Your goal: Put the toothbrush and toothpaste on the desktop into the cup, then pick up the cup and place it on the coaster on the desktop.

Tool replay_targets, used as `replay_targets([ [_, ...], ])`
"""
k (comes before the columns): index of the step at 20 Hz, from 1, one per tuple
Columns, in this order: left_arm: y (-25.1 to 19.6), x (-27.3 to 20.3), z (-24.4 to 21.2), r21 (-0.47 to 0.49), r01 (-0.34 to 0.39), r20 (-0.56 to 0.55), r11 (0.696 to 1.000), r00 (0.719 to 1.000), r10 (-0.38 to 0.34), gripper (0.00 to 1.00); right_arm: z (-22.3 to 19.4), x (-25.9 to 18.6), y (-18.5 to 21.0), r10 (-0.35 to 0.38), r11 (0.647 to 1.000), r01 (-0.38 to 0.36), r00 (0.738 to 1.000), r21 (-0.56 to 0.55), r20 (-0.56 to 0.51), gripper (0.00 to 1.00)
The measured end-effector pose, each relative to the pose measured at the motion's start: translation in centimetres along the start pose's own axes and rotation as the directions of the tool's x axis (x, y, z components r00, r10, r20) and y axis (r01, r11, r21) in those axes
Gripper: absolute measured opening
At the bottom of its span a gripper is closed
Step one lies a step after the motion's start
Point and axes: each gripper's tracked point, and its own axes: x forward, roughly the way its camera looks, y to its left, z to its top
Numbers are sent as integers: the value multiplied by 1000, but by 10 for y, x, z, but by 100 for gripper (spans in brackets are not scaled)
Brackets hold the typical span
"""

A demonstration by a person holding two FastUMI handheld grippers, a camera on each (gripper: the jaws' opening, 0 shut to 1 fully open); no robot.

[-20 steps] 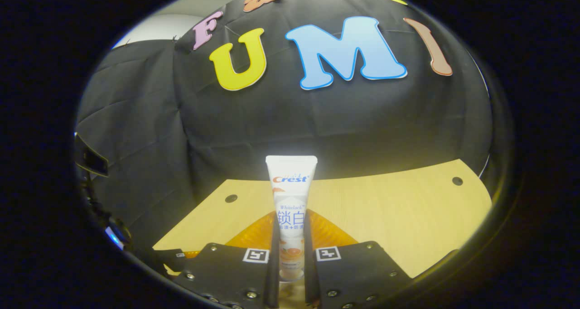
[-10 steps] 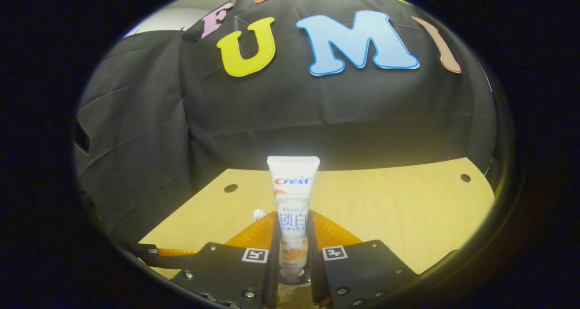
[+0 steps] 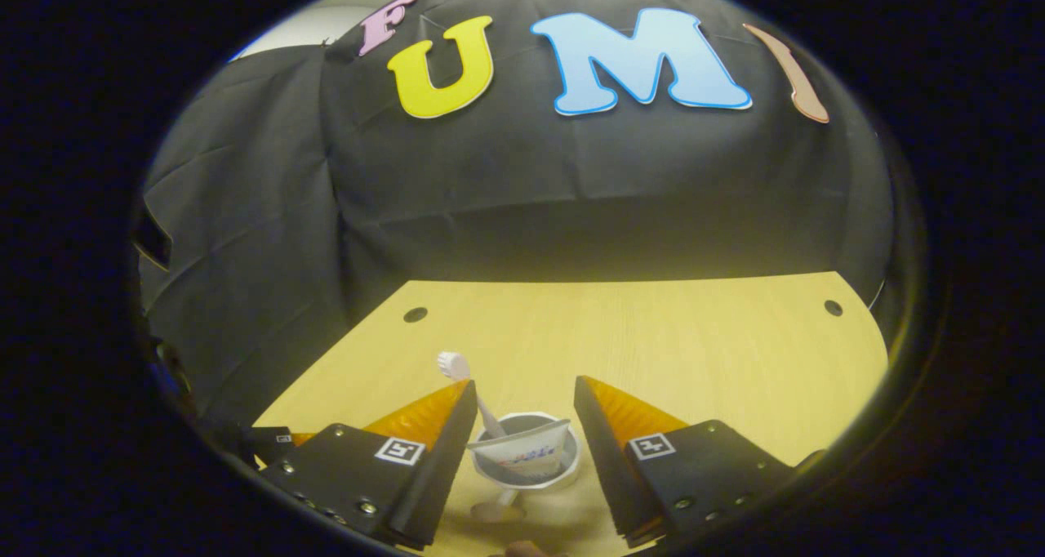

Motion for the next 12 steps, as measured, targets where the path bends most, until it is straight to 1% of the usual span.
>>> replay_targets([
  [2, -6, 1, -3, 1, 1, -10, 1000, 1000, -1, 92, 13, -11, -2, 9, 1000, -9, 1000, 27, 28, 78],
  [3, -9, 1, -4, 3, 0, -14, 1000, 1000, 0, 86, 20, -18, -5, 9, 999, -11, 999, 40, 44, 78],
  [4, -12, 1, -5, 5, 0, -18, 1000, 1000, 0, 86, 27, -26, -9, 7, 999, -10, 998, 53, 58, 78],
  [5, -16, 1, -5, 7, 2, -23, 1000, 1000, -1, 92, 34, -34, -13, 0, 998, -5, 997, 65, 74, 78],
  [6, -21, 2, -6, 8, 3, -30, 1000, 1000, -3, 86, 42, -43, -19, -11, 997, 4, 996, 73, 90, 78],
  [8, -29, 6, -13, 4, 5, -58, 1000, 998, -5, 86, 53, -59, -33, -37, 996, 27, 992, 87, 117, 77],
  [10, -37, 10, -22, -4, 0, -101, 1000, 995, 0, 86, 57, -73, -48, -66, 994, 54, 991, 100, 119, 77],
  [12, -41, 14, -33, -1, -25, -153, 1000, 988, 25, 86, 57, -86, -66, -107, 991, 97, 988, 97, 109, 77],
])
